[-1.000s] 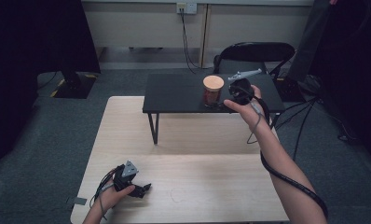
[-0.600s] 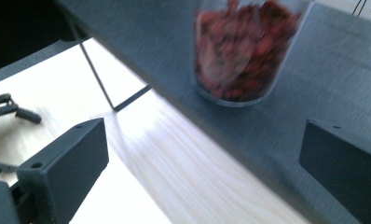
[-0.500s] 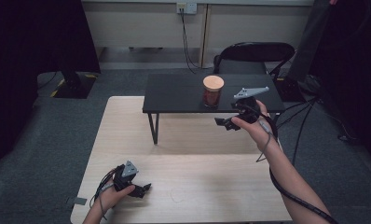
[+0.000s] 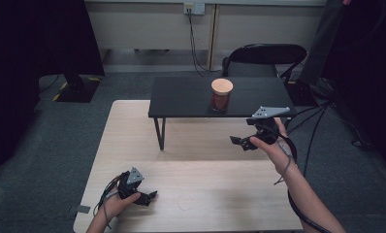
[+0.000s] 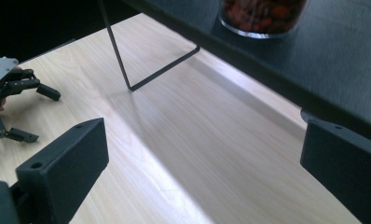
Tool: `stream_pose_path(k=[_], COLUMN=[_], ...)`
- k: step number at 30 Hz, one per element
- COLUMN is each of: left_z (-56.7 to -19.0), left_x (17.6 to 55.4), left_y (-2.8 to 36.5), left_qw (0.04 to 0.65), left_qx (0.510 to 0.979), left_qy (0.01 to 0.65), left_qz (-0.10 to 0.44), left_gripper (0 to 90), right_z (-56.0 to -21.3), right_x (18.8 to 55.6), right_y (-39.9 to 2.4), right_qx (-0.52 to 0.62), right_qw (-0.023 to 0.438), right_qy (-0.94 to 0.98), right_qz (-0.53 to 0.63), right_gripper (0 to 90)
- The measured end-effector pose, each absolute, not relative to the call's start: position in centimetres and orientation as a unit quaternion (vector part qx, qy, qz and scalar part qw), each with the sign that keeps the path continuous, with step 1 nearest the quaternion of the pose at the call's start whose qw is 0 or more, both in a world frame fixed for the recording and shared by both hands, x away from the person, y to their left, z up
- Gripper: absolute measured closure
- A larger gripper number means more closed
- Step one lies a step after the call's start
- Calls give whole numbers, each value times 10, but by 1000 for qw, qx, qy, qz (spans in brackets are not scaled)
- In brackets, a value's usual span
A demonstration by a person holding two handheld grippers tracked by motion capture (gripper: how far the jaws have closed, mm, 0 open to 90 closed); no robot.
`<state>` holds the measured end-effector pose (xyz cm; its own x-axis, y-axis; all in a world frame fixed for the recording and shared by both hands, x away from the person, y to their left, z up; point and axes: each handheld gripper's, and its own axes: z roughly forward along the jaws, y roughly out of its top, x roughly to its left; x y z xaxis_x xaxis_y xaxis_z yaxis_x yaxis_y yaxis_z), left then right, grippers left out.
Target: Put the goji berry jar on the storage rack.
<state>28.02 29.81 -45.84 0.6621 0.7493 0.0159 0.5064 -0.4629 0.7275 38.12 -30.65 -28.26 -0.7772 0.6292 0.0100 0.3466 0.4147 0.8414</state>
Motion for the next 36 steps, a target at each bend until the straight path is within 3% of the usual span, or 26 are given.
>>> stream_pose_path(k=[36], left_z=[-460], left_x=[279], left_y=[298], left_qw=[363], left_qx=[835], left_qy=[378], left_qz=[169], left_gripper=[0], right_z=[-372], right_x=[316], right_y=[-355], right_qx=[290], right_qw=[133], right_qy=[834], right_qz=[450], right_gripper=[0])
